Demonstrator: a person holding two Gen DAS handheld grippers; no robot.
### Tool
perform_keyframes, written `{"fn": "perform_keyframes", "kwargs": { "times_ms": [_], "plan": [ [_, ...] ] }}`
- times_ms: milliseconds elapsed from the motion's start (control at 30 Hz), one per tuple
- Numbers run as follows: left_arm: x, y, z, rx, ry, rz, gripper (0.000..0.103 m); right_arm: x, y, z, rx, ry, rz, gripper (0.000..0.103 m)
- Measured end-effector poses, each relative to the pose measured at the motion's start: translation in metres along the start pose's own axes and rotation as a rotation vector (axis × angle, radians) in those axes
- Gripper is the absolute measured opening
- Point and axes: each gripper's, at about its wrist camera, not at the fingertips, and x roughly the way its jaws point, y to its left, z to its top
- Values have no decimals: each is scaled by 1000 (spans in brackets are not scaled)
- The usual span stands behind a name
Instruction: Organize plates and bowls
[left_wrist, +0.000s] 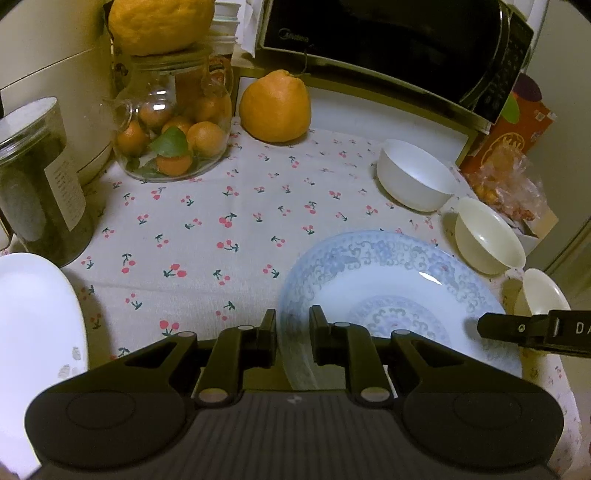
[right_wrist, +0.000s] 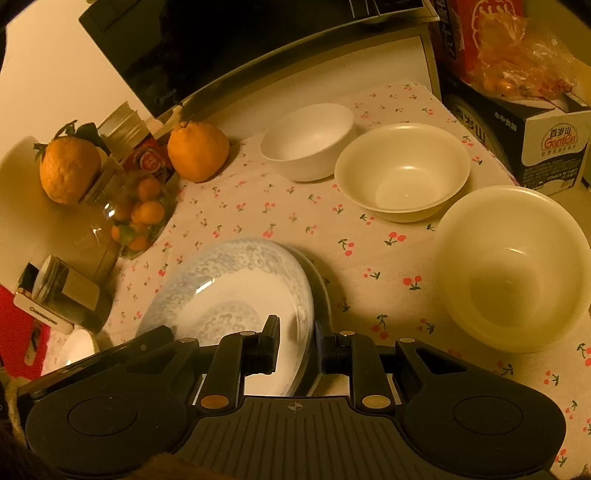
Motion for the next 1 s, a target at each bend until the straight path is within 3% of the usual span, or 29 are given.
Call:
{"fn": "perform_keyframes", "kwargs": {
  "times_ms": [167, 333, 567, 767, 900, 1000],
  "plan": [
    [2, -5, -2, 45, -7, 18, 17, -2, 3, 1, -26, -11, -19, 19],
    [2, -12, -5, 119, -22, 49, 17, -1, 6, 1, -66, 0, -78, 8],
    [3, -11, -5, 134, -18, 38, 18, -2, 15, -3, -122, -1, -119, 8],
    [1, -10, -5, 148, -25, 94, 36, -2, 19, -3, -155, 0, -135, 9],
    [2, -6, -5, 120, -13, 72, 36, -1, 21, -3, -175, 2, -139, 9],
    [2, -4, -5, 100, -10, 50, 29, -1, 21, -3, -189, 8, -135, 9]
  ]
}}
